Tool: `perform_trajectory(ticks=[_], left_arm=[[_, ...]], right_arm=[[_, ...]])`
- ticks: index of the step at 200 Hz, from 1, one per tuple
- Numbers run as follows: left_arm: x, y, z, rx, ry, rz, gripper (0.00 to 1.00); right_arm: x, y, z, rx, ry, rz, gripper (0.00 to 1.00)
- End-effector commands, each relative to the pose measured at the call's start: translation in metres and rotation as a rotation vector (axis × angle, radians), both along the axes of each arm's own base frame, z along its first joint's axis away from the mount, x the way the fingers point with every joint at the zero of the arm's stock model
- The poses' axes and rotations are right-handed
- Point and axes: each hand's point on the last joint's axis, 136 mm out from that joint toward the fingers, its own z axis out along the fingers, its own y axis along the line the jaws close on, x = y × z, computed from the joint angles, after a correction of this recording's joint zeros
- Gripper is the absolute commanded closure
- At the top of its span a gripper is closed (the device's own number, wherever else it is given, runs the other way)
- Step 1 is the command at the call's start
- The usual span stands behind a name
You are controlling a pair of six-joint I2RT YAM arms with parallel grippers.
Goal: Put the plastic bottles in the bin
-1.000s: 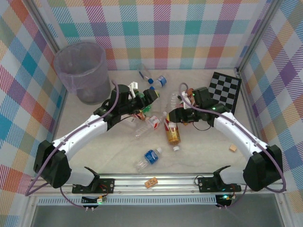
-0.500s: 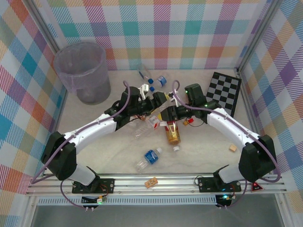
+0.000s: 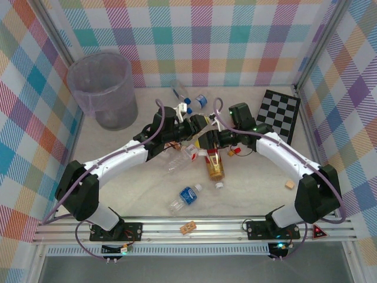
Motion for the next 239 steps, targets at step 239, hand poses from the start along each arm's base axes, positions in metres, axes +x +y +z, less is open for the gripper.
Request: perform_trajectory(ticks=[239], left_arm=[[0.106, 0.284, 0.192, 0.3, -0.35, 0.555, 0.6]], right_arm=[[0.008, -0.087, -0.009, -0.189, 0.013, -0.321, 0.0]])
